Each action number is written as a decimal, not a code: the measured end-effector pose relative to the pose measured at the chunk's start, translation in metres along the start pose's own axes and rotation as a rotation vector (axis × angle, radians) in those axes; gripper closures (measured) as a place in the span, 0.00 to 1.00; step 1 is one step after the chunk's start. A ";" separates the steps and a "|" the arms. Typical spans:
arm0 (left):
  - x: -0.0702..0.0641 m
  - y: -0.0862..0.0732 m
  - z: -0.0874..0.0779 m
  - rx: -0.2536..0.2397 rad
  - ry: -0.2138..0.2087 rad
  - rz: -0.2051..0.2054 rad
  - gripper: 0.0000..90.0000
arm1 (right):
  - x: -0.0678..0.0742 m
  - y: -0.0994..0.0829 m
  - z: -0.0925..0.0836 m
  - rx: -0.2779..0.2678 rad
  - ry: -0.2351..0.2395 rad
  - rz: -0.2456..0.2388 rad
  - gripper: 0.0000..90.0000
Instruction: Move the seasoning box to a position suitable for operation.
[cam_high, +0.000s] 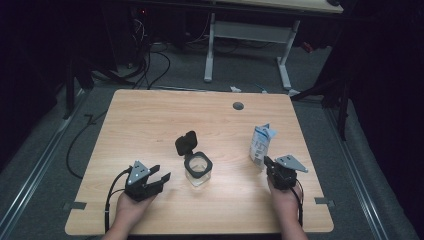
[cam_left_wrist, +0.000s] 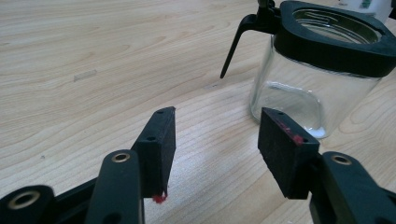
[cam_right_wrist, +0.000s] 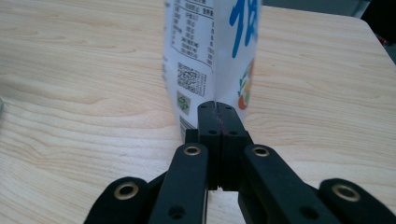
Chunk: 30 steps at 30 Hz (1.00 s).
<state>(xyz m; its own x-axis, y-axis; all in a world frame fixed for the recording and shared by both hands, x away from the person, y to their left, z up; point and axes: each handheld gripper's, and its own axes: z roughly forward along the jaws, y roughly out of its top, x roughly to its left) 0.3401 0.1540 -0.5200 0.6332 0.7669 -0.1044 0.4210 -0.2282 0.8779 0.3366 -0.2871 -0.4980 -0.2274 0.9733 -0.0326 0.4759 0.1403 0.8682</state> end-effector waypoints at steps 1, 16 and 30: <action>0.000 0.000 0.000 0.003 -0.001 -0.001 0.52 | -0.002 0.000 -0.001 0.002 0.000 -0.004 1.00; 0.002 0.000 0.002 0.005 -0.037 -0.038 0.52 | -0.011 0.005 0.002 -0.021 0.100 0.047 0.62; 0.006 -0.001 0.001 -0.004 -0.026 -0.064 0.52 | -0.016 0.019 0.017 -0.021 0.087 -0.008 0.68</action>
<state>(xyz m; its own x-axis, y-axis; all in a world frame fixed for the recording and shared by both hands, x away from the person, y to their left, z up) 0.3444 0.1583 -0.5224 0.6214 0.7642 -0.1727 0.4588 -0.1762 0.8709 0.3638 -0.2967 -0.4890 -0.3042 0.9526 0.0025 0.4563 0.1434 0.8782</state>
